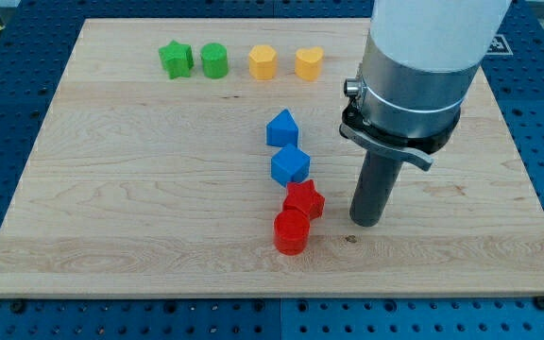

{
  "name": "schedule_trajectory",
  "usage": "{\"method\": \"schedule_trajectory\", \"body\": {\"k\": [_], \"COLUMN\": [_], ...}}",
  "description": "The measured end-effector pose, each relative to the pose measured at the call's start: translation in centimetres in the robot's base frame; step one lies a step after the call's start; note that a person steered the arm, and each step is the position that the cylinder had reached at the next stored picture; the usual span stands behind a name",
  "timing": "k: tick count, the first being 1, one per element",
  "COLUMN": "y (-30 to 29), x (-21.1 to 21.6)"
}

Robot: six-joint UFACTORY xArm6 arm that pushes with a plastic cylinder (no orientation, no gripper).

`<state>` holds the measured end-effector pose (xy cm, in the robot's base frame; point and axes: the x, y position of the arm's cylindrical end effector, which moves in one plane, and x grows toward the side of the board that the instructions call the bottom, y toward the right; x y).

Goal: Nudge the red star a bit left

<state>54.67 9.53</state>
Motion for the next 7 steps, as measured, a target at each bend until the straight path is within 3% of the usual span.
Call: {"method": "schedule_trajectory", "body": {"k": [7], "y": [-2.9], "x": [-0.8]}}
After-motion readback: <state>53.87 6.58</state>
